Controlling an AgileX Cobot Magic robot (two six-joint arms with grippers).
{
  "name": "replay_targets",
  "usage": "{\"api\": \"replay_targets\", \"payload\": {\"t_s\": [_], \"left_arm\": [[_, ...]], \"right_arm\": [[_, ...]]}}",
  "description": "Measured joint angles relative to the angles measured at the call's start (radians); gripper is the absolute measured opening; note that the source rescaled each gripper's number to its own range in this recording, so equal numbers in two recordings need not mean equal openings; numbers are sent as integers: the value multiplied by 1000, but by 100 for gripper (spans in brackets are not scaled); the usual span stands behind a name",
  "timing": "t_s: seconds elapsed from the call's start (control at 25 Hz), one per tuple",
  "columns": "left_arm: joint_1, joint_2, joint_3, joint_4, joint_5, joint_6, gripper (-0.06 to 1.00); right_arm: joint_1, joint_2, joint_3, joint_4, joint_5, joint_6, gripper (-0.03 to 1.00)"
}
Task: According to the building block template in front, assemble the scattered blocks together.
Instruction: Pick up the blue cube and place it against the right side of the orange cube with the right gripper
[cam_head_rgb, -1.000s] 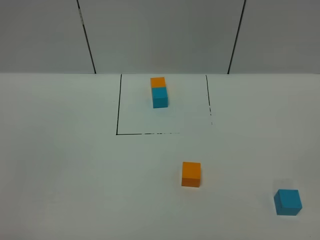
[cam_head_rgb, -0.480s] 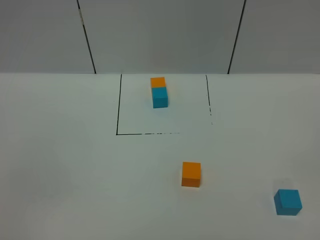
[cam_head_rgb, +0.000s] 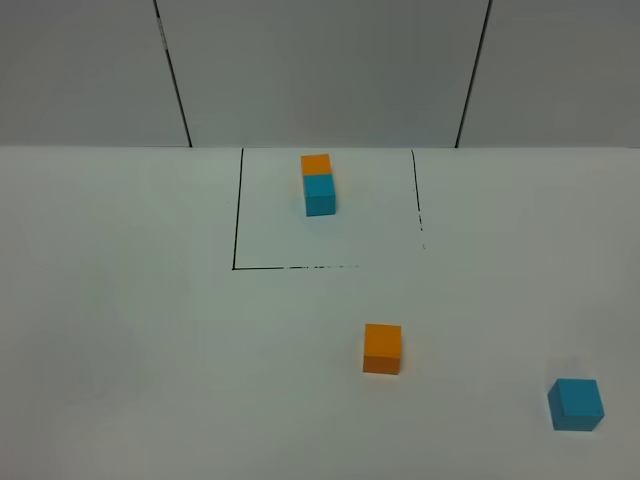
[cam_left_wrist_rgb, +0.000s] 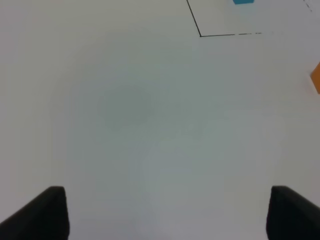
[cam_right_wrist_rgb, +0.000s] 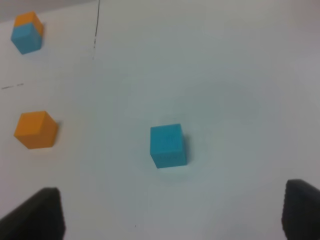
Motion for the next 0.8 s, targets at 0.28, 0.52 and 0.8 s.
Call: {"api": "replay_targets", "payload": {"t_s": [0.28, 0.52, 0.8], "left_arm": [[0, 0, 0, 0, 0, 0, 68], [0, 0, 0, -1, 0, 0, 68], [0, 0, 0, -2, 0, -1, 68]], "right_arm": [[0, 0, 0, 0, 0, 0, 74], [0, 0, 0, 0, 0, 0, 74], [0, 0, 0, 0, 0, 1, 74]]}}
